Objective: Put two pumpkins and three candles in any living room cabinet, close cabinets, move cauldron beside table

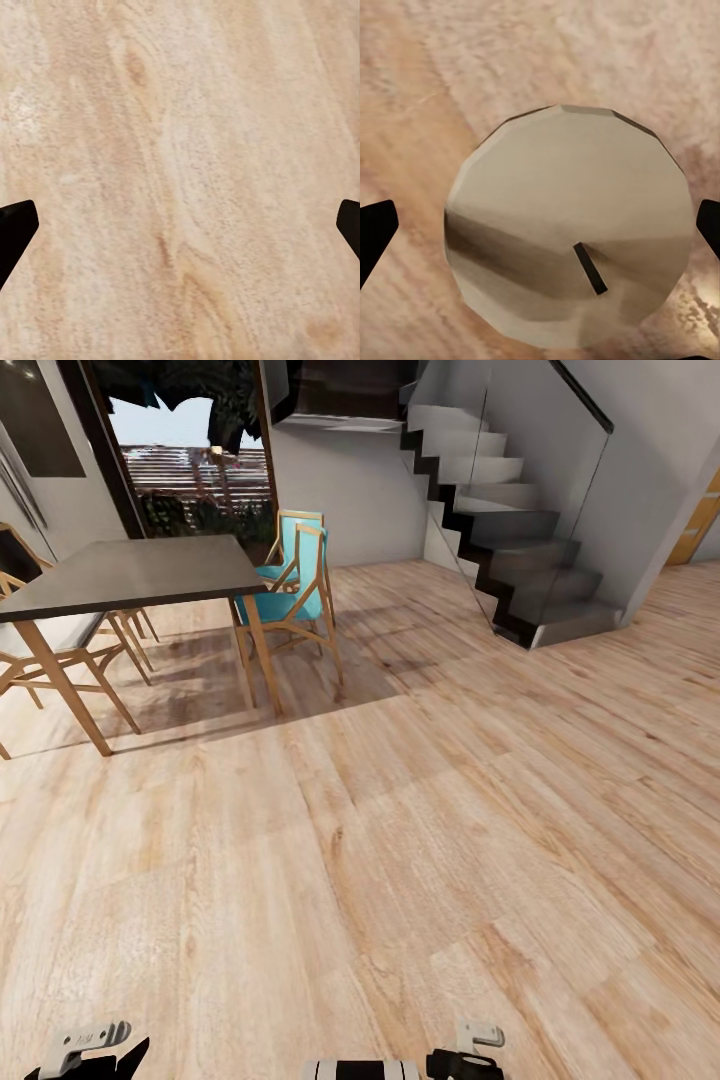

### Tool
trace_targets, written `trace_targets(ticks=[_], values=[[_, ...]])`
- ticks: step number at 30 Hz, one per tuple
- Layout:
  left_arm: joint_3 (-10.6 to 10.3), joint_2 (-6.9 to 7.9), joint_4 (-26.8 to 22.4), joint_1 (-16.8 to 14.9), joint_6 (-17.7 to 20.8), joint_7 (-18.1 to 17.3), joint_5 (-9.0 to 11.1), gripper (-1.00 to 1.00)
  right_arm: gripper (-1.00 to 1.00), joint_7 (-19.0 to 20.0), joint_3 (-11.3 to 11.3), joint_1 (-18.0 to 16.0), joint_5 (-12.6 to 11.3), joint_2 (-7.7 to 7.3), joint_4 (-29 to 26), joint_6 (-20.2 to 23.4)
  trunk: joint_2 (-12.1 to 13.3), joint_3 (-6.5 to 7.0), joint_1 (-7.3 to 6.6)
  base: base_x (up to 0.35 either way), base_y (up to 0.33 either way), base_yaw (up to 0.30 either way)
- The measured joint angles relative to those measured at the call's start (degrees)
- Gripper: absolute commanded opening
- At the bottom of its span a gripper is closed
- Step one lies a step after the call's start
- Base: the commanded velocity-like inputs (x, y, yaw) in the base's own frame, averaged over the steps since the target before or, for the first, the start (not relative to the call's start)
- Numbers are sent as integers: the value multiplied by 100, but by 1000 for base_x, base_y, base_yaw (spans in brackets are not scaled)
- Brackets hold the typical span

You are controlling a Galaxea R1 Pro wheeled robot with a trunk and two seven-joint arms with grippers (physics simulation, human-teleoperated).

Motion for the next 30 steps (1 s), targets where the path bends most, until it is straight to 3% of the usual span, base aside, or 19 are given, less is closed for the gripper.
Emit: trace_targets(ticks=[5, 30], values=[[0, 0, 0, 0, 0, 4, 0, 100, 100, 4, 0, 0, -1, 0, 4, 0, -5, -88, 11, 0, 0, 0], [0, 0, 0, 0, 0, -1, 0, 100, 100, 5, -15, 0, -1, -9, 6, -1, -5, -89, 10, 0, 0, 0]])
